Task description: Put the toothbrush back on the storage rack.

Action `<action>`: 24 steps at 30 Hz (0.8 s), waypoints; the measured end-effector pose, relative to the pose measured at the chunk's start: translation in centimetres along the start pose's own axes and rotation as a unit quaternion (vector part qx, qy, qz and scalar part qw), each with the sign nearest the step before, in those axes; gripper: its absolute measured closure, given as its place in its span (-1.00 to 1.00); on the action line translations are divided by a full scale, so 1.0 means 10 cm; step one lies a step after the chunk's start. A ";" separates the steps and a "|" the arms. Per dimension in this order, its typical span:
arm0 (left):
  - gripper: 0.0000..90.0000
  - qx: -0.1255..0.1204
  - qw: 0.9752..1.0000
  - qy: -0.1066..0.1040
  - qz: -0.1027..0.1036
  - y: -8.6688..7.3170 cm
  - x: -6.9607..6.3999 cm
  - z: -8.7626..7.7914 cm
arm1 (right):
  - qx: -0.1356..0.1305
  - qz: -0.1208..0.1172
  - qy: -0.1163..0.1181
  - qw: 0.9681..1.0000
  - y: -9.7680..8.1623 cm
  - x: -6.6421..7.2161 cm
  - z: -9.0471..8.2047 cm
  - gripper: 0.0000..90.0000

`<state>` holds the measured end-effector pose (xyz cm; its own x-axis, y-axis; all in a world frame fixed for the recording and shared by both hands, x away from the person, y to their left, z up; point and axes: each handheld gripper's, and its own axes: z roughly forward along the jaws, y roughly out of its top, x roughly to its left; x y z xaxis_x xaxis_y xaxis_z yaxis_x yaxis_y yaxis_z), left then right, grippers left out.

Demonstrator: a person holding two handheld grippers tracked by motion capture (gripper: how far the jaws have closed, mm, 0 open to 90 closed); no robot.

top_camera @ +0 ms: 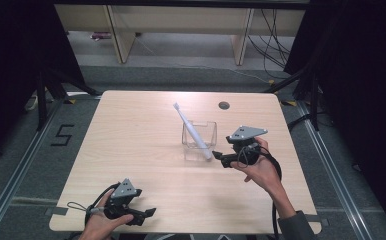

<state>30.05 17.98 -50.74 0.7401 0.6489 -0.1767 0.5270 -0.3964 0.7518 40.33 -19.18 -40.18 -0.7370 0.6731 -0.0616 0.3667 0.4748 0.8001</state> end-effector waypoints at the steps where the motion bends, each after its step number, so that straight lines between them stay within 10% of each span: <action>1: -0.67 0.001 1.000 0.000 0.001 0.00 0.00 0.00 | -0.005 -0.004 -0.003 1.000 -0.02 0.00 -0.01 -0.38; 24: -0.67 0.003 1.000 0.004 0.003 0.00 0.01 -0.01 | -0.002 0.013 0.009 1.000 -0.32 0.05 -0.15 -0.42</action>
<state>30.09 18.10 -50.73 0.7398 0.6516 -0.1677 0.5255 -0.4040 0.7487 37.94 -21.25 -41.87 -0.7373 0.6749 -0.0303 0.3839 0.4554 0.8032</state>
